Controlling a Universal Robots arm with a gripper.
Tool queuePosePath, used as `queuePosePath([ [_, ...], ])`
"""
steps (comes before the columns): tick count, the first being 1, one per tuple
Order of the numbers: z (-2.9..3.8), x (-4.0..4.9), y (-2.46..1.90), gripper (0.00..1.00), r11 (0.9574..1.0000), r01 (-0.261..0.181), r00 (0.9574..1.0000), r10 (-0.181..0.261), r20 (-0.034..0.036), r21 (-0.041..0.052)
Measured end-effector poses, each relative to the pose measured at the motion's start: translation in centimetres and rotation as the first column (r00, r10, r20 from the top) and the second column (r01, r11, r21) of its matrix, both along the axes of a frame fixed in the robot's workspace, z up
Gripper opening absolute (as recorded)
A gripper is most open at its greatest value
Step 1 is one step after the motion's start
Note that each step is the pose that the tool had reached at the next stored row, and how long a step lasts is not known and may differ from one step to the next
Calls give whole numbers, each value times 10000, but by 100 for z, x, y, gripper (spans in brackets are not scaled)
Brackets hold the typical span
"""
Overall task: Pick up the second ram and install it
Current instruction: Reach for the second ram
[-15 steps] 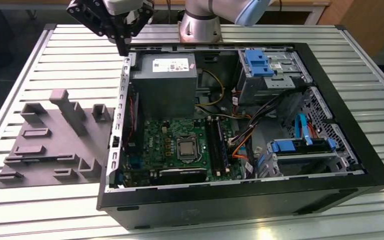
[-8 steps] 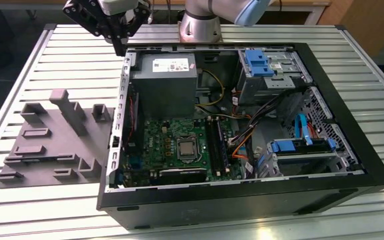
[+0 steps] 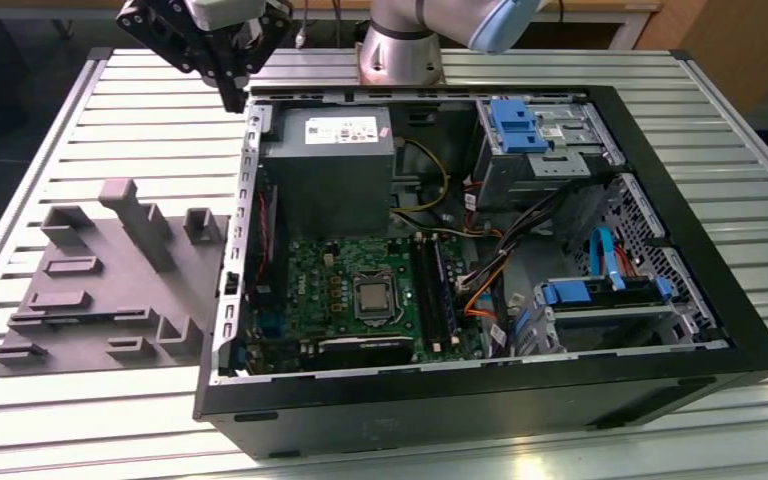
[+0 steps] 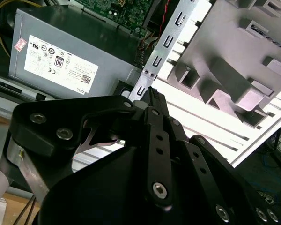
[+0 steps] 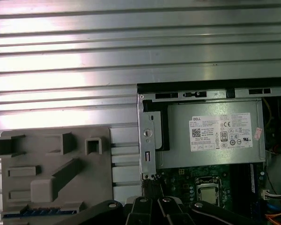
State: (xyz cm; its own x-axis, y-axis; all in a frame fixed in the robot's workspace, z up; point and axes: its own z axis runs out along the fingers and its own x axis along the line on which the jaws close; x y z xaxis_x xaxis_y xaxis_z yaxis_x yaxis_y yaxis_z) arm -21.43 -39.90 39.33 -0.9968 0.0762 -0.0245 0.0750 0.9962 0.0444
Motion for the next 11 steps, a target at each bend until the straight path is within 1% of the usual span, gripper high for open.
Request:
queuePosePath([
  [11, 0, -88, 0, 11, 10000, 0, 10000, 0, 0, 0],
])
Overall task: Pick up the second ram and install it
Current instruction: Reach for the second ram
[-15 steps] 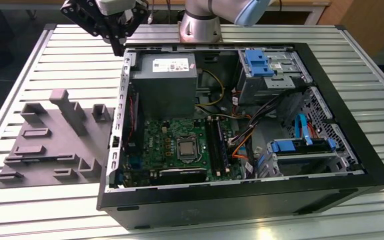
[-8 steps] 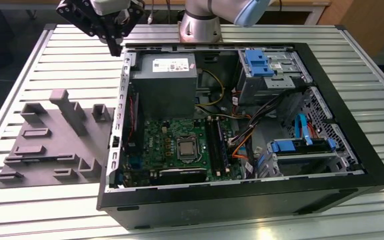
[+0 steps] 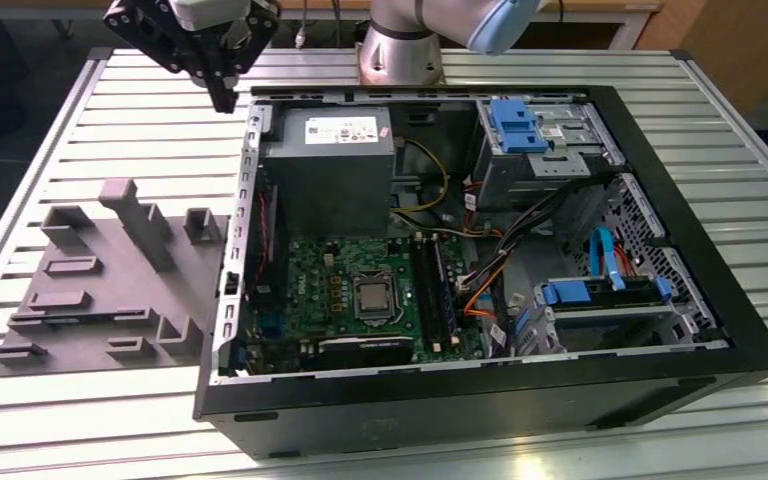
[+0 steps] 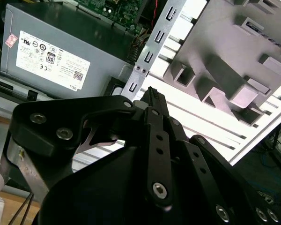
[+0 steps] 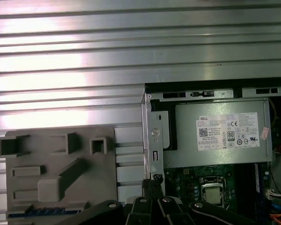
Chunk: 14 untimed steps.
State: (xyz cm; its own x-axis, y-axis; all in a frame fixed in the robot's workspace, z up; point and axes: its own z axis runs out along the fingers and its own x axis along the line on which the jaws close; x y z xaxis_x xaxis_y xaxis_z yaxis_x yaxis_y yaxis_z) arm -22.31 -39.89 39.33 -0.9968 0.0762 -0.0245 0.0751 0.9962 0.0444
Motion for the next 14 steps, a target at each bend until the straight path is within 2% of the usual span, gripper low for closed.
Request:
queuePosePath([
  [14, 0, -113, 0, 11, 10000, 0, 10000, 0, 0, 0],
])
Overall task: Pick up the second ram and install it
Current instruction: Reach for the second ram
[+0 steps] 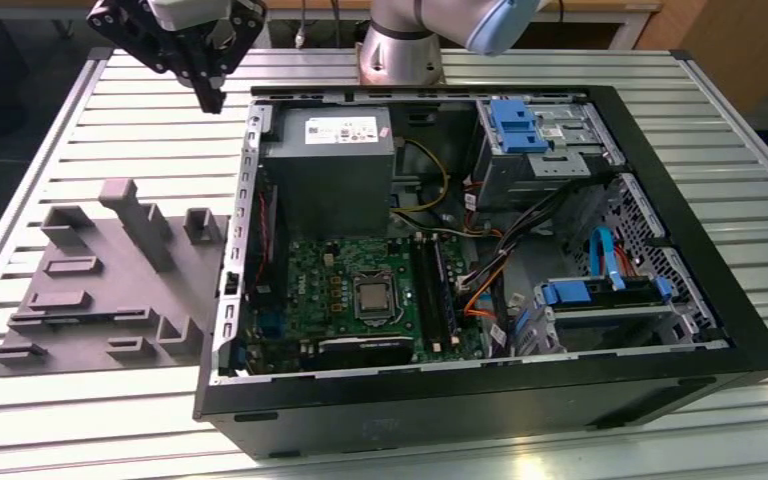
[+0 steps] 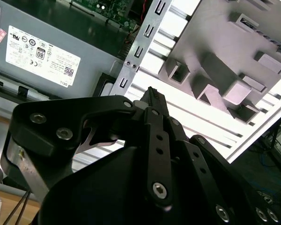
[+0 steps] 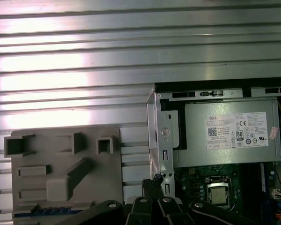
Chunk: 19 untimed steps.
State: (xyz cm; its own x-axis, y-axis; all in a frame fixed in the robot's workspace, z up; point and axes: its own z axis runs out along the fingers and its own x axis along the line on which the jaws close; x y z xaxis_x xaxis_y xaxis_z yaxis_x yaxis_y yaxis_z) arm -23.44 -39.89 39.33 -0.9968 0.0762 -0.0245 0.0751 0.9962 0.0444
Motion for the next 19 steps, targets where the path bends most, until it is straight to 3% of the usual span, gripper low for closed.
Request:
queuePosePath([
  [19, 0, -100, 0, 11, 10000, 0, 10000, 0, 0, 0],
])
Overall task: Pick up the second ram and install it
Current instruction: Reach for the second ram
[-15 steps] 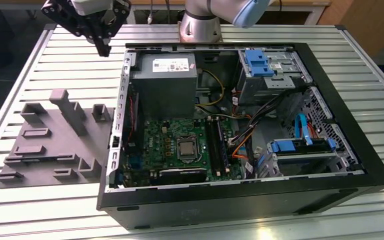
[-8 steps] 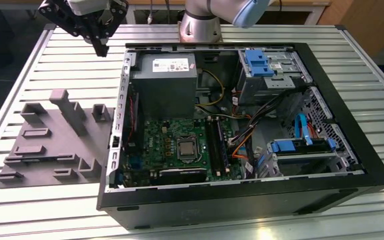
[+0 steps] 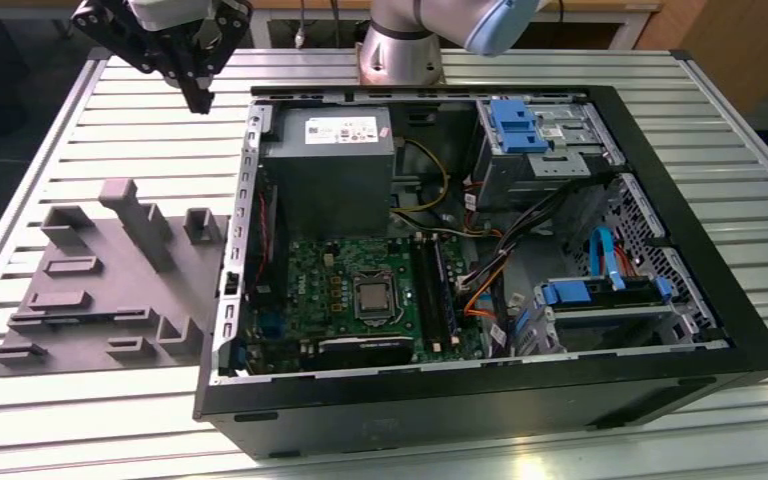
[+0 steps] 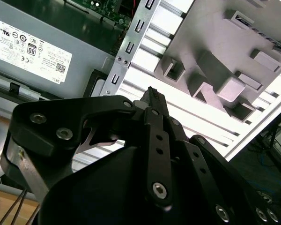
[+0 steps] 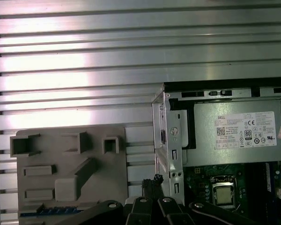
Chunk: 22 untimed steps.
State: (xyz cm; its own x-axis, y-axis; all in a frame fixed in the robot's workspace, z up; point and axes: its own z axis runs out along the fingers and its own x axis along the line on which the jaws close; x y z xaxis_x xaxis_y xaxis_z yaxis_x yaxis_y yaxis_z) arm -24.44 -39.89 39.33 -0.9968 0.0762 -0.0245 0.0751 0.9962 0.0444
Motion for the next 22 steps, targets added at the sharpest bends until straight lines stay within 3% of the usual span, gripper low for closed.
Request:
queuePosePath([
  [22, 0, -101, 0, 11, 10000, 1, 10000, -1, -1, -1],
])
